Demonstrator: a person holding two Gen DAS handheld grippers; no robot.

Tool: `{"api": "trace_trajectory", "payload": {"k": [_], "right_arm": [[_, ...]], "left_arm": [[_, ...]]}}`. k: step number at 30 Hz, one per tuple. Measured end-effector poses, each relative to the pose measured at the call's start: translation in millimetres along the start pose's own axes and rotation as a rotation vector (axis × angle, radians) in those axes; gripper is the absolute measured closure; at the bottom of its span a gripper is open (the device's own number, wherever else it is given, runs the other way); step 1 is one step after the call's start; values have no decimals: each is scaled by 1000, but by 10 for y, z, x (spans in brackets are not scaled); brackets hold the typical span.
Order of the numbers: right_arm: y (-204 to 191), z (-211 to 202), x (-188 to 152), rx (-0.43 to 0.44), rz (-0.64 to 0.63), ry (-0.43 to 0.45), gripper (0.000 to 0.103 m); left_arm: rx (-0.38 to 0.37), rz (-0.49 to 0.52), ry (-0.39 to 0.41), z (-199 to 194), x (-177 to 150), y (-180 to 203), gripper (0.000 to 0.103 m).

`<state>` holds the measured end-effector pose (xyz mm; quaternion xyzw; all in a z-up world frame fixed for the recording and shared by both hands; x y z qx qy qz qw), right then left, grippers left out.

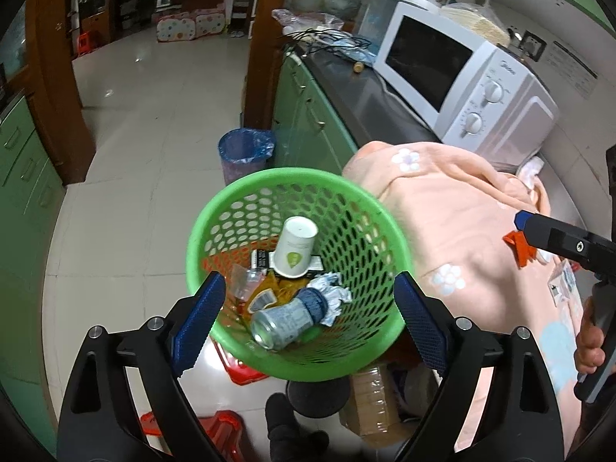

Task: Collect trash
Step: 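Grasp the orange snack bag with the left tool while the right tool grasps the milk carton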

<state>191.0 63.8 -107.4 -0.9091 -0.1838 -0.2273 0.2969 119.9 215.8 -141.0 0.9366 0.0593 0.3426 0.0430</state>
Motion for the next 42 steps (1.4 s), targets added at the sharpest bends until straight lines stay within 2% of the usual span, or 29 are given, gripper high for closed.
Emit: {"api": "trace_trajectory", "payload": {"k": [6, 14, 27, 35, 42], "right_arm": [[383, -365, -67, -68, 48, 64, 19], [1217, -917, -260, -218, 151, 120, 18], [2663, -1774, -546, -482, 468, 182, 18], [3367, -1990, -618, -587, 675, 201, 18], [3735, -1972, -621, -592, 828, 204, 22]], "left_arm": [[-35, 42, 3, -4, 58, 259, 14], [-93, 106, -9, 79, 113, 673, 13], [-197, 223, -21, 284, 282, 1357, 13], [-256, 303, -20, 409, 418, 1784, 13], [-286, 346, -24, 510, 505, 2064, 13]]}}
Point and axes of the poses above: each gripper's, at about its wrist camera, not at the fingertips, and z roughly the way its jaws point, y to its right, x to its top, the point moved 8 cm from there along z, roughly the way its jaws point, and after that the axes turned 12 degrees about z, right-handed, at the moved point
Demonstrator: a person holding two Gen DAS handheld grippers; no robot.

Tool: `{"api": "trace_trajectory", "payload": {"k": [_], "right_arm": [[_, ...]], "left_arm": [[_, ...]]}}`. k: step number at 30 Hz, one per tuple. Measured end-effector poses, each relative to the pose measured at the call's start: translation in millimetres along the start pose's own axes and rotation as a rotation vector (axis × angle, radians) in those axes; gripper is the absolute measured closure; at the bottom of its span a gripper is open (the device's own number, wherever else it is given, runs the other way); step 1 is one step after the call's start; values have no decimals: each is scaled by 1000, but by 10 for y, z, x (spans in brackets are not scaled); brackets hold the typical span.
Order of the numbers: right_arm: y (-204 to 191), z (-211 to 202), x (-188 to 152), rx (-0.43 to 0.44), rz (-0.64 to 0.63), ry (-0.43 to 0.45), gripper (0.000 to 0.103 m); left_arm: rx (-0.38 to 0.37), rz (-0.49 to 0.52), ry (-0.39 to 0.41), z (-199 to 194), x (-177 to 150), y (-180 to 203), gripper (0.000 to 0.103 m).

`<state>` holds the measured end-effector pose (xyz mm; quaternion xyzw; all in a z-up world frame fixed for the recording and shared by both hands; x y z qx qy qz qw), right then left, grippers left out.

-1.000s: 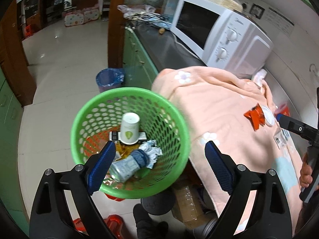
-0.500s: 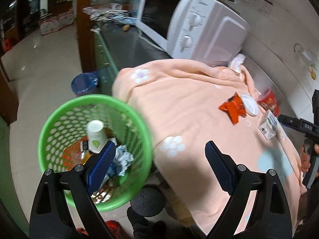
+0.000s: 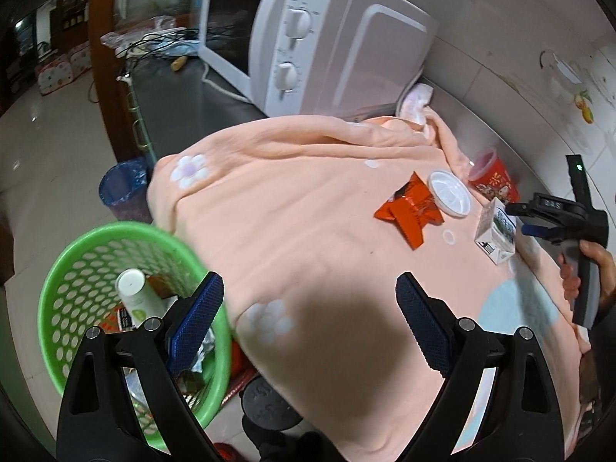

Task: Collect trash
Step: 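Grasp the orange snack bag with the left tool while the right tool grasps the milk carton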

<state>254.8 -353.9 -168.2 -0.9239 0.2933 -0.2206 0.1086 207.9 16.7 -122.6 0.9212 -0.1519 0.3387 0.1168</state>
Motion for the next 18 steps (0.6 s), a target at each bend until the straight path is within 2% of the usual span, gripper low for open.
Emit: {"api": "trace_trajectory", "payload": {"k": [3, 11, 18], "right_arm": [[66, 100, 71, 20, 83, -28, 24], [211, 333, 206, 23, 210, -79, 28], [255, 392, 157, 36, 194, -114, 31]], "left_arm": [[-11, 26, 2, 57, 88, 80, 13], [-34, 111, -11, 320, 346, 346, 13], [-65, 201, -32, 607, 544, 667, 13]]}}
Point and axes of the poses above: each gripper's, at about its wrist camera, not at the fingertips, and z roughly the way its jaws point, y to its right, x to its top, the point moved 8 cm from there along z, roughly the way its jaws point, and after that the axes turned 12 degrees about z, right-handed, at the moved point
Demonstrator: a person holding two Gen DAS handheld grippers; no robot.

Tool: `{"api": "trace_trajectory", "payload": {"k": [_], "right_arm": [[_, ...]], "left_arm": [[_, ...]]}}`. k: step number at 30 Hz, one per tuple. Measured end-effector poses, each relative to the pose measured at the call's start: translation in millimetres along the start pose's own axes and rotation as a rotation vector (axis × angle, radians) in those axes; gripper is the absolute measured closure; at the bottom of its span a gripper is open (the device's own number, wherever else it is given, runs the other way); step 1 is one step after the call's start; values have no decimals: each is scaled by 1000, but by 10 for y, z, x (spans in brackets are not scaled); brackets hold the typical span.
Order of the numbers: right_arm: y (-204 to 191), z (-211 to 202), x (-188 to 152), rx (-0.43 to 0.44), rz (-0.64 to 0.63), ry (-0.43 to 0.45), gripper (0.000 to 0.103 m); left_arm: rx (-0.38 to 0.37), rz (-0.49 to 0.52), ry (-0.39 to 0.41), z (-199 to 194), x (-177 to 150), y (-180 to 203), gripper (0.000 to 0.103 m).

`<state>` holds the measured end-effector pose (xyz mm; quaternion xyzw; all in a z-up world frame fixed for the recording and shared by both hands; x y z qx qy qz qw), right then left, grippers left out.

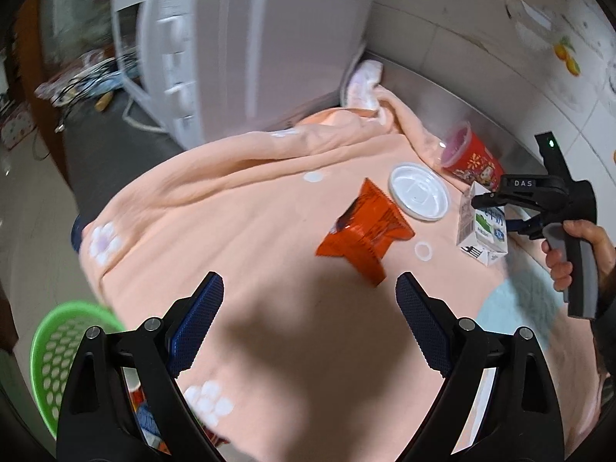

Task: Collect trash
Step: 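Grasp the orange snack bag with the left tool while the right tool grasps the milk carton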

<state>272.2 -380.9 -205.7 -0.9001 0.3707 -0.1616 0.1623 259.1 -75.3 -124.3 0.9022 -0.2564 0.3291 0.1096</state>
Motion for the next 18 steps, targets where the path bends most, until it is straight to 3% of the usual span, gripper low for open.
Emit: {"api": "trace_trajectory", "payload": {"k": [10, 18], "right_arm": [[-129, -54, -174, 53, -114, -46, 32], [-264, -157, -399, 86, -233, -45, 33]], "left_arm": [[-41, 143, -61, 595, 350, 324, 13], [-98, 168, -124, 989, 392, 450, 13]]}}
Point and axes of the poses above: each gripper's, at about its wrist camera, not at the fingertips, and z roughly the way its jaws point, y to its right, x to its top, the point moved 8 cm from there along z, roughly the way its jaws point, and after that the axes turned 12 degrees about z, right-handed, at the moved point
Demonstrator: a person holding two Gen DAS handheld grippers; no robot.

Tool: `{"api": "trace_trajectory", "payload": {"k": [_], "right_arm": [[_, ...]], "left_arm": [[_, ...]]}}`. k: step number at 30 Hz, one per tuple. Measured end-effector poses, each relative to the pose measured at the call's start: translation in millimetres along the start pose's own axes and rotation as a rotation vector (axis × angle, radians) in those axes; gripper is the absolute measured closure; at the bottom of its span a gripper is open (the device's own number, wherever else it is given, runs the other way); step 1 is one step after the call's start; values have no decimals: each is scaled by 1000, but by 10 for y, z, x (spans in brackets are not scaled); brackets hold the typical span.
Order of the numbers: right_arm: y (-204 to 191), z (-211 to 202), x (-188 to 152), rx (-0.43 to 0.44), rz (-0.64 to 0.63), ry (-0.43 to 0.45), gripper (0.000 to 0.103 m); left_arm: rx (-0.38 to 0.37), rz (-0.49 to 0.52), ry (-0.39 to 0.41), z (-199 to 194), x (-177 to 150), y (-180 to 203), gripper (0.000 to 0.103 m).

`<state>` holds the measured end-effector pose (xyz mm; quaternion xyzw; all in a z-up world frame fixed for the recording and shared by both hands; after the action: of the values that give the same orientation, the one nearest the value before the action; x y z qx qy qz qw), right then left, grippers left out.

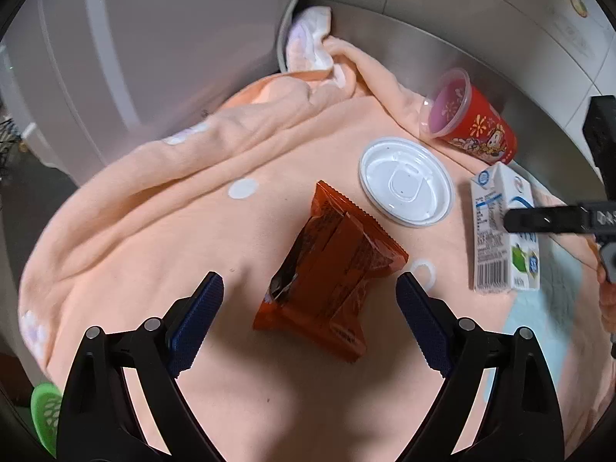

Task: Collect trash
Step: 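Grasp the orange snack bag with the left tool while the right tool grasps the milk carton, then carry the snack bag and milk carton to the basket and release both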

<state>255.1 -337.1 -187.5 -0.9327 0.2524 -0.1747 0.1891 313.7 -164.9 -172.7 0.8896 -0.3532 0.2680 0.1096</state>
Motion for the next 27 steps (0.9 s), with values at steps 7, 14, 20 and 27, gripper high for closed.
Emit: {"api": "trace_trajectory", "payload": {"k": [7, 14, 20, 27], "right_arm": [[-164, -41, -157, 34, -69, -6, 33], [-241, -133, -251, 55, -112, -6, 33], [-281, -177, -337, 79, -122, -10, 33], [-446, -263, -477, 117, -161, -6, 34]], "left_arm": [[-66, 29, -14, 161, 0, 98, 18], [-88, 39, -21, 206, -76, 173, 63], [-69, 15, 11, 61, -144, 158, 72], [-43, -39, 80, -333, -268, 88, 73]]}}
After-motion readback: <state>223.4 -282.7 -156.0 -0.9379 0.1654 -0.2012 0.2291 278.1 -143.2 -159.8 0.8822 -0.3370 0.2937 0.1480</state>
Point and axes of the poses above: each gripper's, at about its wrist camera, not at the fingertips, and z roughly the way its jaws point, y to its right, x to its top, the point moved 8 cm from there along z, roughly the way its jaws point, and after that the axes turned 12 degrees about z, right-handed, at the moved point
